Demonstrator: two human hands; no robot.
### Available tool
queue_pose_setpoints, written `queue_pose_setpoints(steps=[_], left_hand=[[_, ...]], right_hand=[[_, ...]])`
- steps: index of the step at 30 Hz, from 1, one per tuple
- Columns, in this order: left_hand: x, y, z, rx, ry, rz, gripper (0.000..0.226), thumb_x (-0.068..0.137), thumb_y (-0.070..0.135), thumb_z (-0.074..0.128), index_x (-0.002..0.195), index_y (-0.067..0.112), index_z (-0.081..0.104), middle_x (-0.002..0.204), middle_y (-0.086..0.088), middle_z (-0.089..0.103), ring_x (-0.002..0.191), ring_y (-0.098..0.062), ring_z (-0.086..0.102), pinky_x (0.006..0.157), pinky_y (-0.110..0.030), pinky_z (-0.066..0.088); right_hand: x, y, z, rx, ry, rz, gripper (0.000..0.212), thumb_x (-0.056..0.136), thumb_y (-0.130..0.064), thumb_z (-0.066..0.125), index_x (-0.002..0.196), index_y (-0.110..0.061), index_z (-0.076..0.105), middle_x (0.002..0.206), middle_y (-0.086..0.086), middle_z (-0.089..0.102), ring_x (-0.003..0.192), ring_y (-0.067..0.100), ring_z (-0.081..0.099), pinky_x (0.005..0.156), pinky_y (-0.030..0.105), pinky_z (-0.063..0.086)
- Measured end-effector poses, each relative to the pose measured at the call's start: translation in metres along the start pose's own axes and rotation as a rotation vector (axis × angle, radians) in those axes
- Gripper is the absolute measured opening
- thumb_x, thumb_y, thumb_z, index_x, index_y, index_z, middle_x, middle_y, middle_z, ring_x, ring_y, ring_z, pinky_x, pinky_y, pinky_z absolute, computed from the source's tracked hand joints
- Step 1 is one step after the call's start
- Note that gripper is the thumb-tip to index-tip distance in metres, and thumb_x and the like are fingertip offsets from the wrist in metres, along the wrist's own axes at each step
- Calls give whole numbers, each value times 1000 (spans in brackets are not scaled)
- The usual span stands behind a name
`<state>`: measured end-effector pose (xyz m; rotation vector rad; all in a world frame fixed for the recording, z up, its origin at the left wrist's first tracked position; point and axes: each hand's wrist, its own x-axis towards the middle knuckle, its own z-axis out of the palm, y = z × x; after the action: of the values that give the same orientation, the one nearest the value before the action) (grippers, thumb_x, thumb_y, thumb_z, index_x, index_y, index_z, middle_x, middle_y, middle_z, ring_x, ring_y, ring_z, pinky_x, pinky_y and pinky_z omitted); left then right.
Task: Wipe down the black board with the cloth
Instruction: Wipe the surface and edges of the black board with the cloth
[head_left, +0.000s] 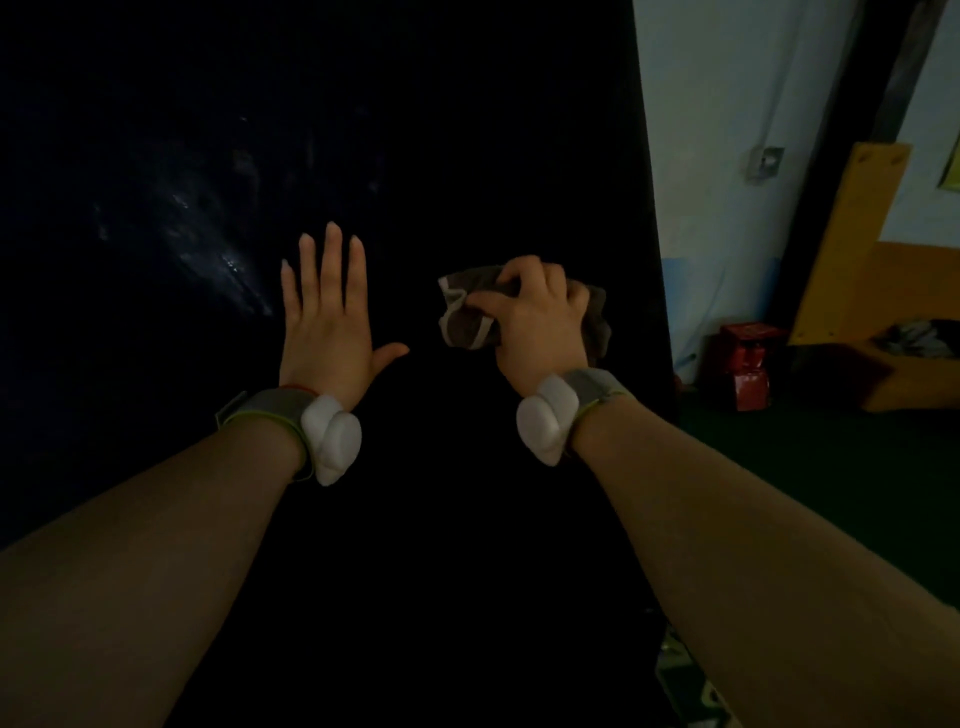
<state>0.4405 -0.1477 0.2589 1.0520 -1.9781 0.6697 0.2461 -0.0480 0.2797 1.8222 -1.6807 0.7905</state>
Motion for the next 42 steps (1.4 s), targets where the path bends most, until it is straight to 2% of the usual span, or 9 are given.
queue_pose_setpoints(steps=[6, 12, 18, 20, 22, 25, 29, 36, 42], left_hand=[[-28, 6, 14, -22, 22, -6, 107, 77, 46, 69, 149, 2, 3, 156, -22, 1, 143, -40, -2, 114, -51, -3], [-68, 12, 34, -23, -17, 5, 113, 71, 49, 73, 149, 3, 5, 156, -22, 3, 142, -38, -3, 114, -54, 0], [-70, 19, 40, 8, -47, -31, 117, 69, 48, 75, 147, -3, 5, 154, -27, 3, 140, -45, -2, 111, -56, -4], [-69, 18, 41, 8, -41, -31, 118, 68, 48, 75, 147, -3, 4, 153, -28, 4, 140, -46, 0, 111, -57, -3], [-69, 18, 45, 6, -27, -36, 119, 68, 50, 74, 148, 0, 2, 154, -27, 4, 140, -46, 0, 111, -56, -4], [-69, 15, 48, 9, -9, -40, 117, 69, 56, 68, 149, 5, 0, 155, -24, 4, 140, -44, 0, 112, -53, -7], [-72, 12, 52, 30, -5, -33, 113, 71, 62, 58, 149, 5, 0, 155, -24, 3, 140, -42, -2, 112, -43, -18], [-85, 14, 53, -35, 42, -24, 102, 77, 54, 58, 149, 7, 3, 156, -20, 2, 142, -37, -2, 115, -35, -17], [-136, 22, 70, -63, -41, -8, 101, 77, 51, 62, 149, 4, 9, 156, -21, 6, 143, -39, 1, 117, -41, -9]], right_hand=[[-48, -1, 47, -55, -78, -2, 34, 101, -36, 42, 135, -43, 47, 139, 4, 36, 130, 29, 24, 102, 43, 6], [-73, -4, 67, -64, -110, -8, 37, 86, -12, 57, 114, -33, 65, 121, 0, 52, 113, 24, 38, 92, 39, 25], [-87, 9, 64, -26, -250, -134, 33, 102, -30, 41, 133, -35, 53, 141, 8, 38, 130, 31, 24, 102, 42, 10], [-84, 7, 49, 27, -199, -135, 32, 98, -24, 49, 127, -30, 60, 137, 14, 44, 128, 38, 34, 101, 44, 14], [-76, 4, 33, 110, -8, -76, 30, 86, -10, 60, 114, -18, 69, 121, 26, 54, 112, 51, 48, 92, 56, 30], [-55, 2, 23, 215, 200, 24, 33, 82, -6, 59, 112, -15, 70, 120, 30, 53, 108, 54, 48, 89, 61, 35], [-49, 2, 50, 45, 105, 97, 31, 99, -27, 49, 129, -29, 59, 141, 15, 43, 131, 40, 32, 107, 53, 18], [-96, 0, 100, 24, -12, 50, 29, 99, -31, 47, 124, -33, 61, 133, 10, 48, 126, 37, 35, 102, 47, 12], [-140, 1, 132, -10, -172, 31, 29, 100, -37, 45, 127, -40, 56, 135, 4, 42, 126, 28, 25, 102, 44, 8]])
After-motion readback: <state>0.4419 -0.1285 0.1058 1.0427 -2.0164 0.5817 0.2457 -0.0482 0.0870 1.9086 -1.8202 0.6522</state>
